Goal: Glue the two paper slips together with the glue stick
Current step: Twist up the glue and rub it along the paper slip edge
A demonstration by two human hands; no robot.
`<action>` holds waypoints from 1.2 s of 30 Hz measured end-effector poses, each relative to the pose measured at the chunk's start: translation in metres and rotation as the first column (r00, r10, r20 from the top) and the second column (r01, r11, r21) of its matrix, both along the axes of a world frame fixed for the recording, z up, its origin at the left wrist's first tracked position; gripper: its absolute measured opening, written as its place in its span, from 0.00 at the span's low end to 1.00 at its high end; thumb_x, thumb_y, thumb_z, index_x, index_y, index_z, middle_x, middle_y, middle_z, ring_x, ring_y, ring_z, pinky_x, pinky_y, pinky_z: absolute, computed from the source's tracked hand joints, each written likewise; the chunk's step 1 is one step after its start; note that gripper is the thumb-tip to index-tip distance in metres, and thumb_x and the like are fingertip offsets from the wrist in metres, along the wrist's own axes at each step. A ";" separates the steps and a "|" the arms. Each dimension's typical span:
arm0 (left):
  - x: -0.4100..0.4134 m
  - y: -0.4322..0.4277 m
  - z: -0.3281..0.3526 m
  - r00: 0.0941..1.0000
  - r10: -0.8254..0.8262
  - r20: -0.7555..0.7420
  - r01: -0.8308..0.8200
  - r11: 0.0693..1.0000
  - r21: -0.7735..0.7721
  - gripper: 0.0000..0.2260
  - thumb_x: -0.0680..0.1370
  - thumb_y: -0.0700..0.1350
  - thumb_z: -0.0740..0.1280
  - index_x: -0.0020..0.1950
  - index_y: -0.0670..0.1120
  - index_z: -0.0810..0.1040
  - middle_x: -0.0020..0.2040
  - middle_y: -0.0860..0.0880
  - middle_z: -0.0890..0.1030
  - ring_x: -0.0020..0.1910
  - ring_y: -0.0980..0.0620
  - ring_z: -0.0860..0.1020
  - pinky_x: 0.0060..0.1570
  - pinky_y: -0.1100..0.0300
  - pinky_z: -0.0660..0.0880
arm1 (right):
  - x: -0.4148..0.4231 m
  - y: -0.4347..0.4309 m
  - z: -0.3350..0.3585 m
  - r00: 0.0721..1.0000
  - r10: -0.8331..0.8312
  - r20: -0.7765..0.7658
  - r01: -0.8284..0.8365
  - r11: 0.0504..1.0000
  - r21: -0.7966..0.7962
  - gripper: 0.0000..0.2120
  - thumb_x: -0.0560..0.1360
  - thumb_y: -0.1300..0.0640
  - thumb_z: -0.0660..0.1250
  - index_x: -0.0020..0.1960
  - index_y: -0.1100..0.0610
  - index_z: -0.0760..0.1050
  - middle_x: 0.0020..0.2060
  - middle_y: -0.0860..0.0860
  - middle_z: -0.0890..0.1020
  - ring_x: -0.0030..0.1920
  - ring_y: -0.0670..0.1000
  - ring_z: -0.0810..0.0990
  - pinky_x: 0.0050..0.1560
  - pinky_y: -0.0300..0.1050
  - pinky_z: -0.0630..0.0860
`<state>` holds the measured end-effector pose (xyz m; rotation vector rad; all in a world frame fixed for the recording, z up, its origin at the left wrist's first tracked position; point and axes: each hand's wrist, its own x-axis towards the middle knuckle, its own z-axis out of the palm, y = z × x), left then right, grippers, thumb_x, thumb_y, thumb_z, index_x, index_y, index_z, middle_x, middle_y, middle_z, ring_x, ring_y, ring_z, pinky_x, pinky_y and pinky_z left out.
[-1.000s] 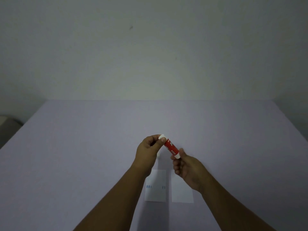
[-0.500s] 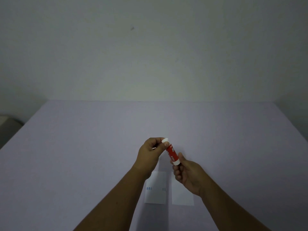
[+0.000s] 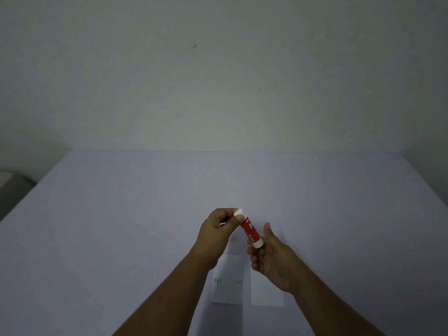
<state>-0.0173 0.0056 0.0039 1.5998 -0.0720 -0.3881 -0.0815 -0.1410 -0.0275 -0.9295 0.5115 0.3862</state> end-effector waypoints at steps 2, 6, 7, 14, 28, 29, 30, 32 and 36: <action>0.000 0.001 -0.001 1.000 0.008 -0.008 -0.008 1.000 -0.003 0.10 0.75 0.50 0.68 0.54 0.48 0.79 0.53 0.51 0.82 0.54 0.55 0.78 0.47 0.67 0.71 | 0.001 0.000 0.000 0.996 -0.062 0.061 0.062 0.998 0.012 0.24 0.69 0.45 0.65 0.55 0.64 0.75 0.34 0.55 0.77 0.32 0.49 0.74 0.34 0.41 0.76; 0.001 0.002 0.000 1.000 0.013 -0.018 -0.013 1.000 -0.024 0.10 0.75 0.51 0.68 0.53 0.49 0.80 0.53 0.51 0.82 0.54 0.55 0.78 0.50 0.64 0.71 | 0.001 0.001 0.002 0.999 -0.046 0.015 0.046 0.999 -0.014 0.25 0.66 0.43 0.67 0.50 0.64 0.78 0.28 0.52 0.75 0.27 0.46 0.70 0.27 0.37 0.72; 0.001 0.002 0.000 1.000 0.005 -0.015 -0.006 1.000 -0.022 0.09 0.75 0.51 0.68 0.53 0.50 0.80 0.52 0.51 0.82 0.54 0.56 0.78 0.49 0.65 0.71 | 0.001 0.001 0.002 0.999 -0.038 -0.012 0.038 0.999 -0.013 0.25 0.66 0.42 0.66 0.49 0.63 0.79 0.27 0.52 0.74 0.26 0.45 0.69 0.25 0.36 0.70; 0.002 0.002 0.003 1.000 0.009 0.017 -0.009 1.000 0.012 0.11 0.76 0.51 0.67 0.55 0.50 0.79 0.54 0.52 0.81 0.55 0.55 0.78 0.47 0.67 0.71 | -0.003 0.002 0.001 0.988 -0.146 0.059 0.138 0.983 0.125 0.23 0.66 0.52 0.70 0.55 0.64 0.76 0.35 0.57 0.80 0.34 0.50 0.77 0.35 0.41 0.80; -0.006 0.002 0.000 1.000 -0.015 -0.015 0.015 1.000 0.002 0.11 0.77 0.49 0.66 0.56 0.47 0.78 0.55 0.48 0.81 0.57 0.53 0.77 0.55 0.60 0.72 | -0.007 0.003 0.006 0.996 -0.081 0.040 0.079 0.996 0.050 0.27 0.65 0.47 0.68 0.57 0.65 0.75 0.33 0.56 0.77 0.31 0.48 0.74 0.32 0.40 0.76; -0.007 0.003 0.000 1.000 -0.016 -0.021 0.016 1.000 0.001 0.11 0.77 0.49 0.66 0.56 0.46 0.78 0.55 0.48 0.81 0.57 0.53 0.77 0.57 0.59 0.71 | -0.007 0.003 0.006 0.998 -0.058 0.025 0.057 0.998 0.031 0.27 0.65 0.46 0.67 0.55 0.65 0.75 0.31 0.55 0.76 0.29 0.47 0.73 0.30 0.39 0.75; -0.007 0.004 0.000 1.000 -0.017 -0.026 0.017 1.000 0.000 0.11 0.77 0.49 0.66 0.56 0.46 0.78 0.55 0.47 0.80 0.57 0.52 0.77 0.58 0.58 0.71 | -0.007 0.003 0.006 0.999 -0.036 0.003 0.036 0.999 0.018 0.26 0.66 0.44 0.66 0.52 0.65 0.77 0.30 0.54 0.76 0.28 0.47 0.72 0.28 0.37 0.73; -0.007 0.004 0.000 0.999 -0.021 -0.025 0.021 1.000 0.005 0.11 0.77 0.49 0.66 0.57 0.46 0.78 0.56 0.47 0.80 0.57 0.52 0.76 0.57 0.58 0.70 | -0.007 0.003 0.006 0.999 -0.004 -0.032 0.004 1.000 0.002 0.26 0.66 0.41 0.64 0.49 0.64 0.78 0.28 0.53 0.75 0.27 0.46 0.70 0.26 0.37 0.71; -0.007 0.007 -0.002 0.999 -0.024 -0.028 0.025 1.000 0.018 0.12 0.77 0.50 0.65 0.58 0.46 0.77 0.56 0.48 0.80 0.57 0.52 0.77 0.55 0.61 0.71 | -0.007 0.004 0.003 1.000 -0.009 0.021 0.007 0.998 0.064 0.26 0.66 0.42 0.65 0.52 0.63 0.79 0.35 0.57 0.81 0.33 0.50 0.76 0.33 0.41 0.78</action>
